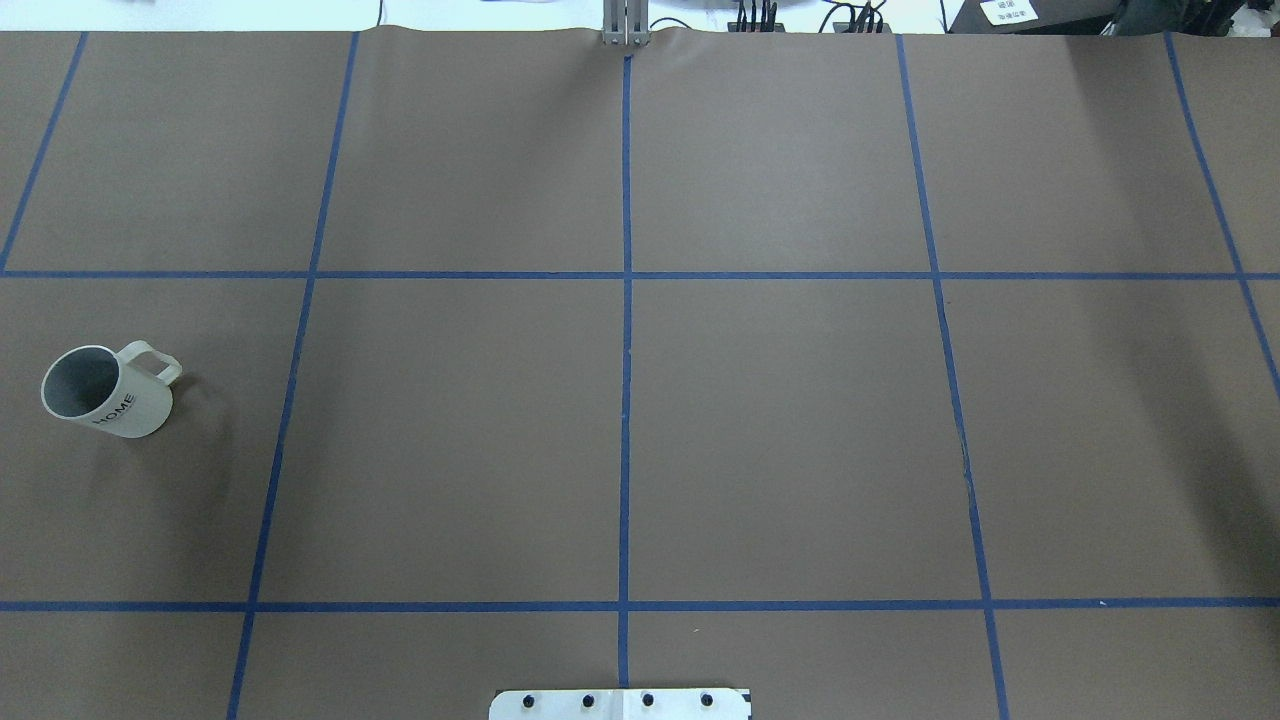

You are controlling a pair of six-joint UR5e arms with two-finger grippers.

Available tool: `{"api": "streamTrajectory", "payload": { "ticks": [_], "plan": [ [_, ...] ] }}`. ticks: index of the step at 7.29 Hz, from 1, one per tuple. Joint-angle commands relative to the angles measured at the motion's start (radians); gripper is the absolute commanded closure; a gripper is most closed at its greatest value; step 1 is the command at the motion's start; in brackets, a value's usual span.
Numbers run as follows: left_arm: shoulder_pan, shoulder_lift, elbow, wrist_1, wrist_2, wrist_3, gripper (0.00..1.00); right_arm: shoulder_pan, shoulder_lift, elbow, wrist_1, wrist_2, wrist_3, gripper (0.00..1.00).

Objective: Left arm hands cup to right arm to dump lemon

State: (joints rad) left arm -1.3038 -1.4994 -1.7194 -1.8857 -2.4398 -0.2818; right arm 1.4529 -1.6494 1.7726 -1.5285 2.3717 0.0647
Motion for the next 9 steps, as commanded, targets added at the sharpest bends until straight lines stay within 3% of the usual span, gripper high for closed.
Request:
{"api": "streamTrajectory", "payload": {
  "ticks": [1, 5, 7, 9],
  "plan": [
    [0.127, -0.001, -0.019, -0.069, 0.060, -0.135, 0.00, -0.002, 0.011, 0.005, 0.001, 0.018, 0.001, 0.00],
    [0.231, -0.001, -0.011, -0.067, 0.116, -0.137, 0.03, 0.000, 0.011, -0.015, 0.037, 0.030, 0.003, 0.00],
    [0.251, -0.001, -0.003, -0.067, 0.140, -0.137, 0.39, -0.002, 0.011, -0.018, 0.042, 0.072, 0.001, 0.00],
    [0.264, -0.004, 0.009, -0.066, 0.174, -0.142, 1.00, -0.002, 0.011, -0.016, 0.042, 0.073, 0.001, 0.00]
  ]
}}
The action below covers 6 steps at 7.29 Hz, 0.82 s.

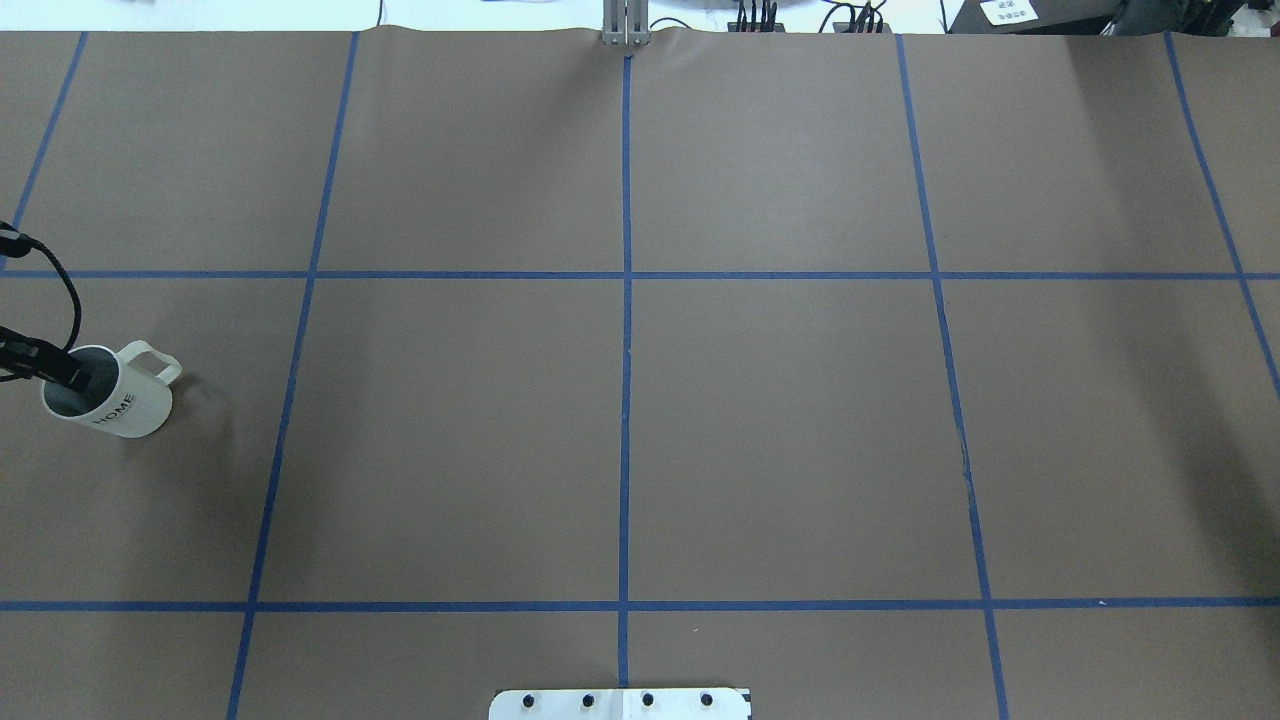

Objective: Left arm hands cup to right arm to dump lemon

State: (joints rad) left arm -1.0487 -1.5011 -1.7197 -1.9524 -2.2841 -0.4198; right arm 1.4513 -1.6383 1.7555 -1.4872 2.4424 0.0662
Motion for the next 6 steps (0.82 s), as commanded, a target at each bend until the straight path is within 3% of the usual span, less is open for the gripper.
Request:
{"api": "streamTrajectory", "payload": {
  "ticks": [1, 3, 5, 6],
  "plan": [
    [0.009, -0.002, 0.012, 0.001, 0.018, -0.004, 1.00, 0.000, 0.002, 0.001, 0.001, 0.003, -0.003, 0.00],
    [0.009, -0.013, -0.006, 0.007, 0.005, -0.011, 1.00, 0.000, 0.002, 0.012, 0.004, 0.003, 0.000, 0.00],
    [-0.004, -0.011, -0.060, 0.036, -0.105, -0.149, 1.00, 0.000, 0.003, 0.002, 0.144, 0.009, 0.056, 0.00],
    [-0.004, -0.011, -0.139, 0.073, -0.110, -0.275, 1.00, -0.041, 0.006, -0.011, 0.198, 0.004, 0.128, 0.00]
  ]
}}
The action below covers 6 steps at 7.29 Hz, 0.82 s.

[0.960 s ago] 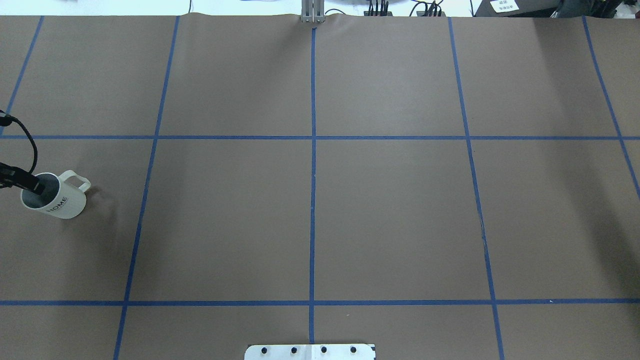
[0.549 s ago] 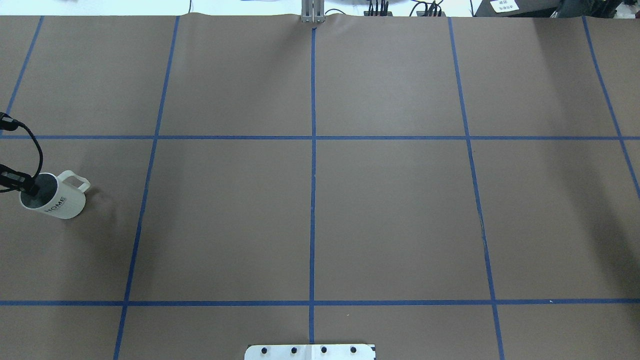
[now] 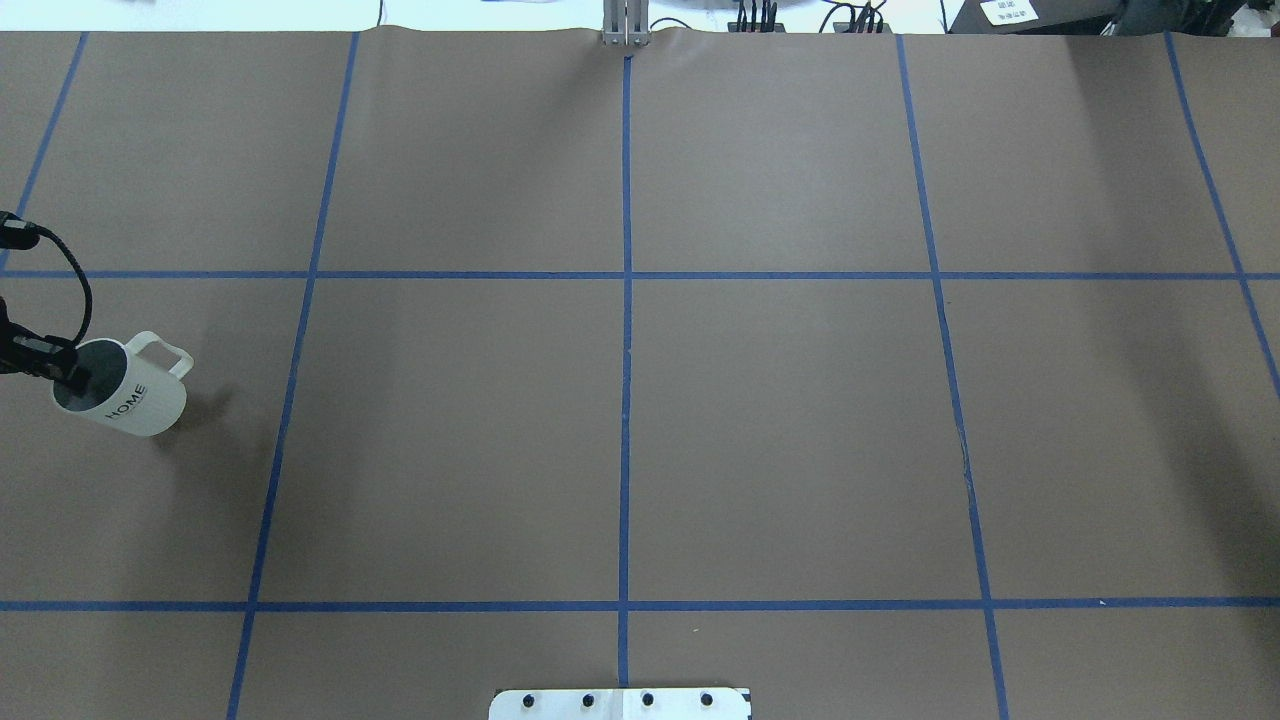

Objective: Left arm hands cup to right arm to dump lemon

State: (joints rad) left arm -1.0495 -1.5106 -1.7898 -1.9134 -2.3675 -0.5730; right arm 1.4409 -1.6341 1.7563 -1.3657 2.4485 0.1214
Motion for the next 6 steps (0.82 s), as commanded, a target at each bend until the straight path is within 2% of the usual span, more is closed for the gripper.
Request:
{"api": "streamTrajectory", "payload": {
  "ticks": [1, 3, 4, 5, 6],
  "plan": [
    [-0.003, -0.093, -0.112, 0.151, -0.027, -0.193, 1.00, -0.062, 0.002, -0.009, 0.197, 0.000, 0.157, 0.00],
    [0.008, -0.295, -0.134, 0.368, -0.024, -0.232, 1.00, -0.204, 0.044, -0.009, 0.458, -0.055, 0.422, 0.00],
    [0.034, -0.404, -0.125, 0.439, -0.019, -0.313, 1.00, -0.271, 0.095, -0.006, 0.547, -0.142, 0.613, 0.00],
    [0.074, -0.496, -0.119, 0.500, -0.016, -0.377, 1.00, -0.351, 0.126, -0.003, 0.648, -0.283, 0.720, 0.00],
    [0.112, -0.573, -0.105, 0.532, -0.003, -0.457, 1.00, -0.426, 0.132, 0.000, 0.709, -0.406, 0.748, 0.00]
  ]
}}
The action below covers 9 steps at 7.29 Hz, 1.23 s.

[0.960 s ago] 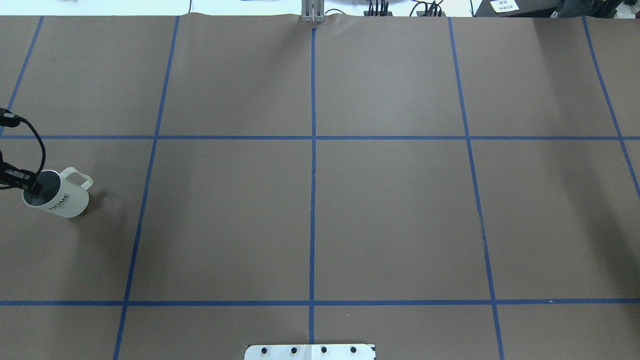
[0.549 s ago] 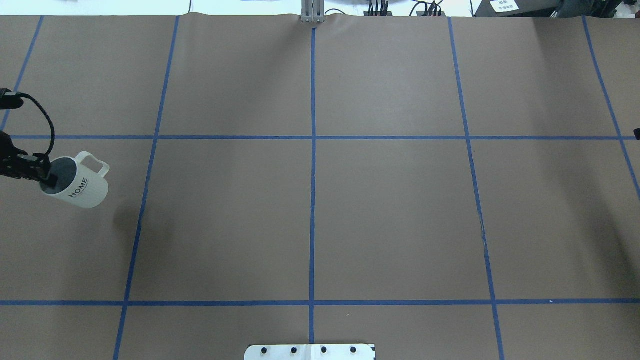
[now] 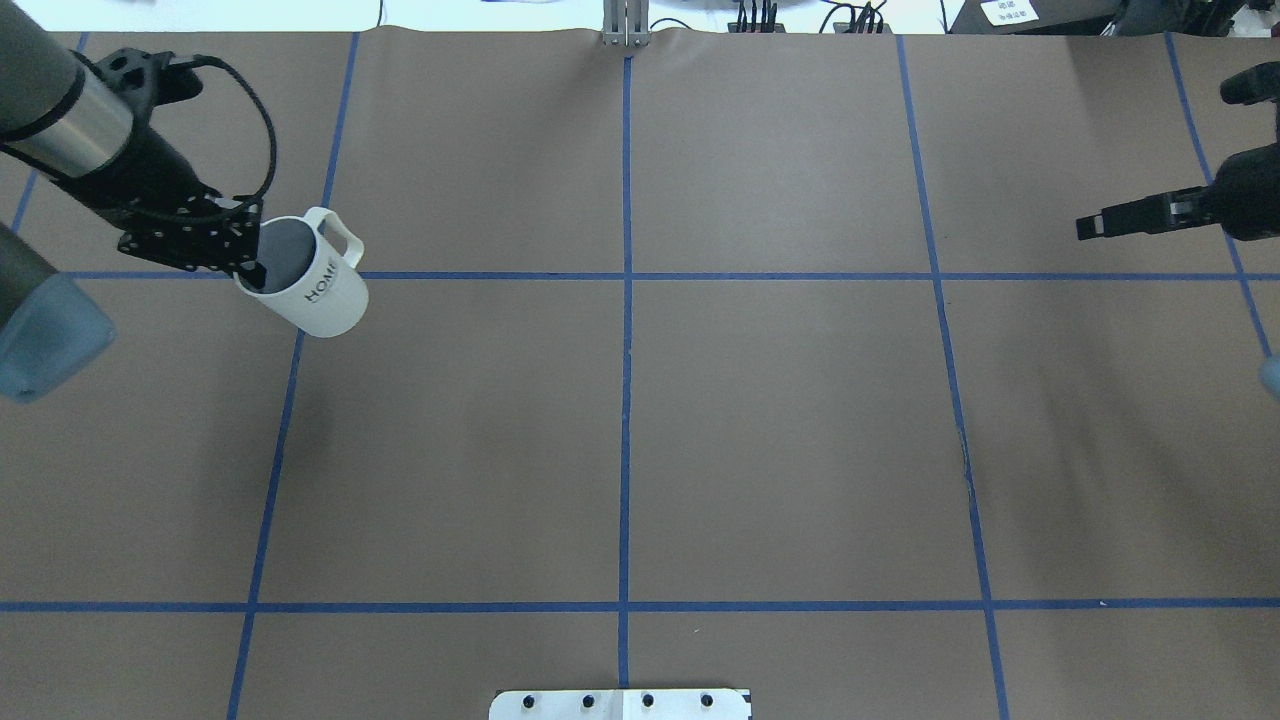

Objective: Left arm hands cup to right arm to dump lemon

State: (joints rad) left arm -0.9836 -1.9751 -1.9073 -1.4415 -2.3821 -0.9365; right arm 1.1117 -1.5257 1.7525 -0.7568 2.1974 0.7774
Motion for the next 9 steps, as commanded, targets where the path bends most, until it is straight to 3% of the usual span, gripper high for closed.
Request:
{"api": "streamTrajectory", "payload": {
  "ticks": [1, 4, 5, 7, 9],
  "plan": [
    [0.071, -0.216, 0.078, 0.062, 0.074, -0.228, 1.00, -0.187, 0.028, 0.039, 0.106, -0.288, 0.092, 0.00],
    [0.117, -0.416, 0.301, 0.066, 0.101, -0.396, 1.00, -0.642, 0.115, 0.093, 0.102, -1.020, 0.094, 0.02],
    [0.147, -0.442, 0.329, 0.066, 0.128, -0.425, 1.00, -0.724, 0.165, 0.087, 0.099, -1.104, 0.098, 0.02],
    [0.177, -0.505, 0.382, 0.066, 0.146, -0.493, 1.00, -0.896, 0.273, 0.040, 0.090, -1.379, 0.105, 0.01],
    [0.178, -0.524, 0.389, 0.064, 0.140, -0.542, 1.00, -0.955, 0.340, -0.058, 0.090, -1.494, 0.105, 0.02]
  ]
}}
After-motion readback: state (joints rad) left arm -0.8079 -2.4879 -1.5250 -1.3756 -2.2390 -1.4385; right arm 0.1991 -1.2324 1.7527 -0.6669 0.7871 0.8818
